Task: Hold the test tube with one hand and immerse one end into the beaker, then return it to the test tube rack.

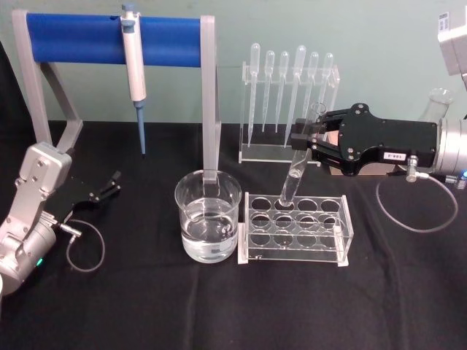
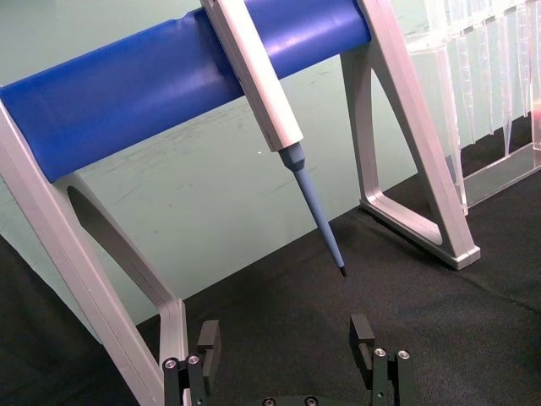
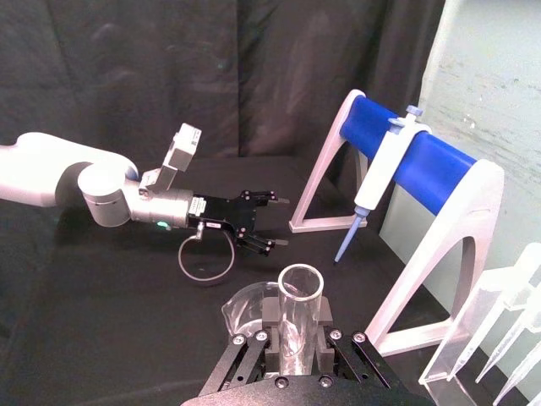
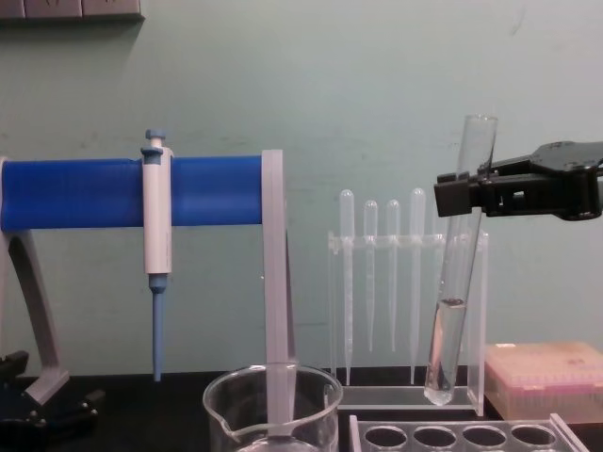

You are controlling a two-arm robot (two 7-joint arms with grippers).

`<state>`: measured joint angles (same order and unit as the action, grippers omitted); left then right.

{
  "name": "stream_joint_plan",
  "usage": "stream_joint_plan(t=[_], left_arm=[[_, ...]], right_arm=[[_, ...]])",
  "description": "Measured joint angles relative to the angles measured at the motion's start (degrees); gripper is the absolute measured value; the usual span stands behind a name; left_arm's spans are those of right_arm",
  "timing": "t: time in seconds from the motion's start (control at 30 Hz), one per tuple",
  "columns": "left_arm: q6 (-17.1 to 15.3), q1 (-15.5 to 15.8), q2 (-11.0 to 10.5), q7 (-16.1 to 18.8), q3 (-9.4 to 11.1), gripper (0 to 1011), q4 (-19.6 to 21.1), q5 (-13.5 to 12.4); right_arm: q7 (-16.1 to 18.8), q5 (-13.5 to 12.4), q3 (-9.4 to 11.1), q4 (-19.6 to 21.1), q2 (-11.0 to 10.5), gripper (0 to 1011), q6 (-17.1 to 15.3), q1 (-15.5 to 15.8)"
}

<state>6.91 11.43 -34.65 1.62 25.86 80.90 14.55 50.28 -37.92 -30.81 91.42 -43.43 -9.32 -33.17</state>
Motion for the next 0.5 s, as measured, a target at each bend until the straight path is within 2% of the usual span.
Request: stream_joint_plan(t=[0.5], left_arm=[[0.0, 0.0, 0.0, 0.0, 0.0, 1000, 0.0, 0.0]], right_arm=[[0.0, 0.0, 0.0, 0.0, 0.0, 226, 0.0, 0.0]])
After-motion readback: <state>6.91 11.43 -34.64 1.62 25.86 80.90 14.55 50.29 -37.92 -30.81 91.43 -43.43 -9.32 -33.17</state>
